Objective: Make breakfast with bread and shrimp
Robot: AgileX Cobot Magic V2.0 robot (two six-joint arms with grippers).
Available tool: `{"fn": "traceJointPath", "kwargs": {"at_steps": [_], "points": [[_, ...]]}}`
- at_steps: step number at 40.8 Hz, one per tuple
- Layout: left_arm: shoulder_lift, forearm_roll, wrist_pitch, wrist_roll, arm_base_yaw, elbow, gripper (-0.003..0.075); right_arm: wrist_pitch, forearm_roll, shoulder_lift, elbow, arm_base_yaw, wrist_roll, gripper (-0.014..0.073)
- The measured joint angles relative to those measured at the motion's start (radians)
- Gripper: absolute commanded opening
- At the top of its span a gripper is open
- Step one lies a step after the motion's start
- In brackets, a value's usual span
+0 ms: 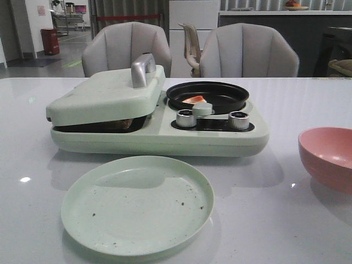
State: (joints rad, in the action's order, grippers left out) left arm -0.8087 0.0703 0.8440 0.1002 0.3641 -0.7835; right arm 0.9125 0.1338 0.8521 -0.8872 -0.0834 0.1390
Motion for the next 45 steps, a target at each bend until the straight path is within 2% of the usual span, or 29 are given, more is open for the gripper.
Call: {"fn": "traceJointPath", "kwargs": {"at_steps": [16,19,21,22,27,32,40,45], "points": [[0.0,0.0,0.0,0.0,0.0,0.0,0.0109,0.03,-0.037,-0.283,0.207,0.0,-0.025,0.0407],[0.0,0.0,0.0,0.0,0.0,0.0,0.0109,0.032,-0.041,-0.301,0.235,0.0,-0.025,0.0342],[0.0,0.0,0.0,0.0,0.0,0.0,0.0109,0.032,-0.042,-0.307,0.244,0.0,-0.025,0.0265],[0.0,0.0,0.0,0.0,0.0,0.0,0.0109,0.032,-0.042,-0.308,0.249,0.0,-0.025,0.0193],[0.0,0.0,0.0,0.0,0.0,0.0,0.0109,0.032,-0.043,-0.308,0.253,0.0,-0.027,0.0033],[0.0,-0.01,0.0,-0.007,0.0,0.0,0.0109,0.032,-0.043,-0.308,0.253,0.0,-0.027,0.0044],[0.0,-0.178,0.009,-0.203,0.0,0.0,0.0109,0.032,-0.043,-0.308,0.253,0.0,-0.042,0.0044],[0.0,-0.224,0.011,-0.242,0.0,0.0,0.0109,0.026,-0.043,-0.308,0.253,0.0,-0.052,0.0044]]}}
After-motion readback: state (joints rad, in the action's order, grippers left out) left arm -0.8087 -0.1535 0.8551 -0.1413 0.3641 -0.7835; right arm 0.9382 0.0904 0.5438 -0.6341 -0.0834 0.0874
